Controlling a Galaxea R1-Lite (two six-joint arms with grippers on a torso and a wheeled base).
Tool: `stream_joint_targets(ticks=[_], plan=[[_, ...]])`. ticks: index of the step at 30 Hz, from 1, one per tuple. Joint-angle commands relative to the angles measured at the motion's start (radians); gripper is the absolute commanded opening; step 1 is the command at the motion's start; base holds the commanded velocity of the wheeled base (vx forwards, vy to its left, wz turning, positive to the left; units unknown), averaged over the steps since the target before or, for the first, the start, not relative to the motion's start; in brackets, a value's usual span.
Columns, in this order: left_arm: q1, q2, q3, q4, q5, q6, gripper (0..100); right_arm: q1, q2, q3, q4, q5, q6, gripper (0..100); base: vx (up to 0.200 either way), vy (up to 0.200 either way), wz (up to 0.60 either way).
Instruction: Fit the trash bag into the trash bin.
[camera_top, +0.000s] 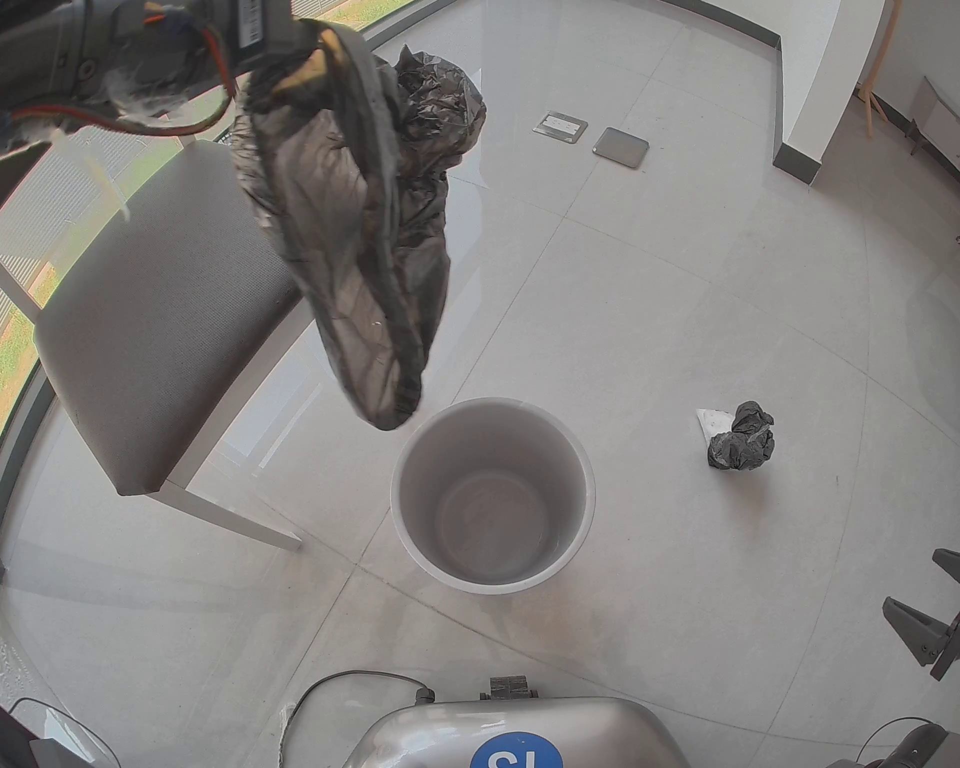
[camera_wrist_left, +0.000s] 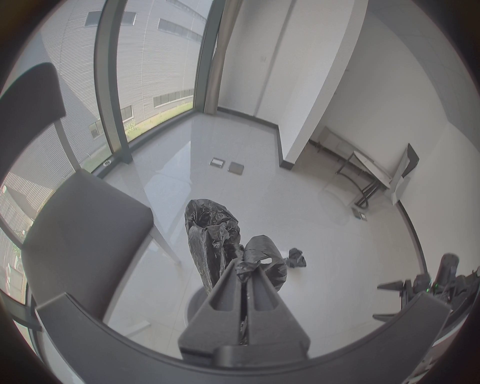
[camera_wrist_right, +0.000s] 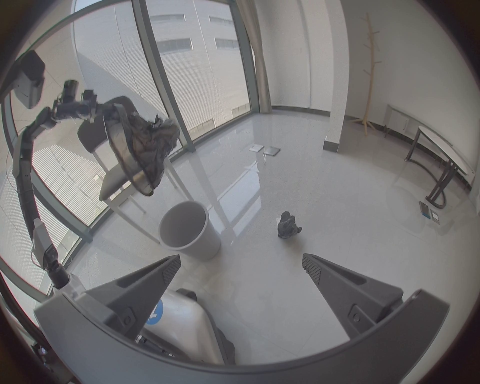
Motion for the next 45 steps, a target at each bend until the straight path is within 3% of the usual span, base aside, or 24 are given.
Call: stream_joint_targets(ticks=[1,9,11,17,20,26,33,35,37,38,39,41,45], plan=[[-0.075,0.147,-0.132,0.052,0.006,-0.013,0,0.006,0.192,-0.053,0.004,0.002,-0.007,100,0.000,0.000,0.00],[-0.076,0.300,-0.152,0.150,-0.003,-0.084,0,0.011,0.373,-0.111,-0.052,0.020,-0.026,100,0.000,0.000,0.00],[-0.076,0.337,-0.152,0.180,-0.008,-0.120,0,0.003,0.447,-0.110,-0.137,0.032,-0.061,100,0.000,0.000,0.00],[-0.066,0.438,-0.152,0.231,-0.012,-0.134,0,-0.030,0.594,-0.118,-0.368,0.186,-0.125,100,0.000,0.000,0.00],[-0.056,0.487,-0.152,0.294,-0.017,-0.142,0,-0.033,0.618,-0.127,-0.391,0.197,-0.153,100,0.000,0.000,0.00],[-0.016,0.461,-0.152,0.519,-0.187,-0.212,0,-0.033,0.612,-0.105,-0.391,0.198,-0.190,100,0.000,0.000,0.00],[0.002,0.472,-0.152,0.506,-0.190,-0.220,0,-0.032,0.603,-0.082,-0.393,0.198,-0.216,100,0.000,0.000,0.00],[-0.003,0.369,-0.152,0.395,-0.192,-0.219,0,-0.032,0.600,-0.073,-0.391,0.200,-0.233,100,0.000,0.000,0.00],[0.000,0.280,-0.152,0.202,-0.207,-0.194,0,-0.032,0.600,-0.067,-0.391,0.200,-0.239,100,0.000,0.000,0.00],[0.002,0.256,-0.085,0.137,-0.212,-0.183,0,-0.032,0.600,-0.064,-0.391,0.200,-0.241,100,0.000,0.000,0.00],[0.008,0.210,0.095,-0.025,-0.216,-0.151,0,-0.030,0.600,-0.061,-0.393,0.200,-0.241,100,0.000,0.000,0.00],[0.033,0.159,0.328,-0.314,-0.222,-0.084,0,-0.029,0.601,-0.055,-0.391,0.201,-0.242,100,0.000,0.000,0.00],[0.039,0.145,0.351,-0.370,-0.239,-0.099,0,-0.029,0.609,-0.056,-0.390,0.206,-0.251,100,0.000,0.000,0.00]])
